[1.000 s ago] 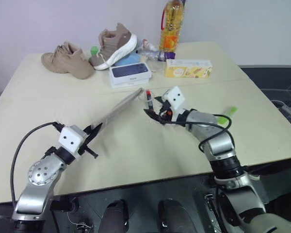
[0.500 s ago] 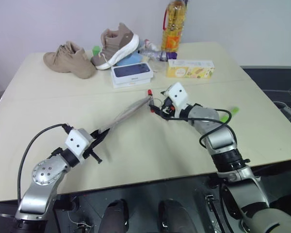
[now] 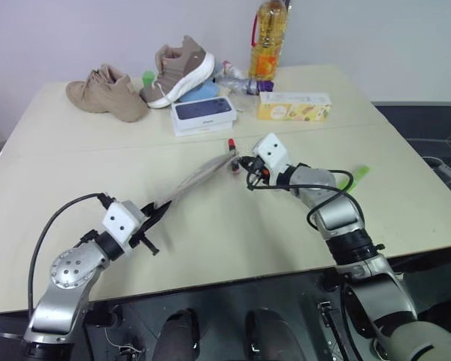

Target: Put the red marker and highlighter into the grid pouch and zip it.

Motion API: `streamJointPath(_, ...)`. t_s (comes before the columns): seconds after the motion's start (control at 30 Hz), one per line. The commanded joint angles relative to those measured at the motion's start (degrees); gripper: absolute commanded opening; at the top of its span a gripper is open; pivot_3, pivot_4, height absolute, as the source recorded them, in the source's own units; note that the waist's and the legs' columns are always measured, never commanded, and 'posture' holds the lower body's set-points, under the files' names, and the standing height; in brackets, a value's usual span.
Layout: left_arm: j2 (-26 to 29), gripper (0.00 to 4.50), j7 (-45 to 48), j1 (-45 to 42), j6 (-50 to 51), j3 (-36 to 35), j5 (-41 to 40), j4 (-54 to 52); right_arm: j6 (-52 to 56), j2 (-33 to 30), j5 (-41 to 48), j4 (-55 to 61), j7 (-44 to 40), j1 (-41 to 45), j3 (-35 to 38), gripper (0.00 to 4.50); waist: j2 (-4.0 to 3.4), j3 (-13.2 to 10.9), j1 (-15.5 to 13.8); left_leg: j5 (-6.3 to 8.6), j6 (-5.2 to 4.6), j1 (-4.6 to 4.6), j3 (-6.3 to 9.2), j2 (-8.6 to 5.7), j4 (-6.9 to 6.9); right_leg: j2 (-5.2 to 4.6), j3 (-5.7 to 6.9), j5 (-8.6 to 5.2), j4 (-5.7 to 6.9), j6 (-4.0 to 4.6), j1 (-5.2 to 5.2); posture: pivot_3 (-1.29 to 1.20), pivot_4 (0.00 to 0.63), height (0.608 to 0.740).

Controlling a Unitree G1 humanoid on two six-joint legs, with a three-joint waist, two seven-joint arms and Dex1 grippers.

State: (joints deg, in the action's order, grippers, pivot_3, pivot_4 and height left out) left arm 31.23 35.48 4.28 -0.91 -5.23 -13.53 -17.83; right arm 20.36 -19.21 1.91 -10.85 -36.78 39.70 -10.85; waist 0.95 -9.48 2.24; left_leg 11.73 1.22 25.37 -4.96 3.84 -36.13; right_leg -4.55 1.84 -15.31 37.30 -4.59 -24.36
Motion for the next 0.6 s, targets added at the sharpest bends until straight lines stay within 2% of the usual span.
streamJointPath(0.03, -0.8, 0.0, -1.0, -0.3, -0.6, -0.3, 0.5, -1.8, -2.0, -1.2, 0.1, 6.8, -3.2, -0.8, -1.8, 0.05, 0.0, 0.0, 0.0, 0.0, 0.0, 0.0, 0.0, 0.0, 0.0, 0.0, 0.0, 0.0, 0.0, 0.0, 0.0, 0.0, 0.15, 0.736)
streamJointPath(0.27, -4.1, 0.0, -4.6, -3.0, 0.8, 2.1, 3.8, -0.3, 3.6, 0.5, 3.3, 22.0, -9.4, -4.8, -8.4, 0.05, 0.0, 0.0, -0.2, 0.0, 0.0, 0.0, 0.03, 0.0, -0.01, 0.0, 0.0, 0.0, 0.01, -0.01, 0.0, 0.0, 0.15, 0.736)
streamJointPath(0.6, -10.3, 0.0, -9.8, -5.7, -0.9, 7.5, 9.9, 0.8, 9.5, 6.9, 4.5, 26.7, -7.8, -3.8, -12.9, 0.05, 0.03, 0.0, -0.9, 0.0, 0.0, -0.01, 0.03, -0.01, -0.1, 0.0, 0.0, 0.0, 0.02, 0.0, 0.06, 0.0, 0.15, 0.736)
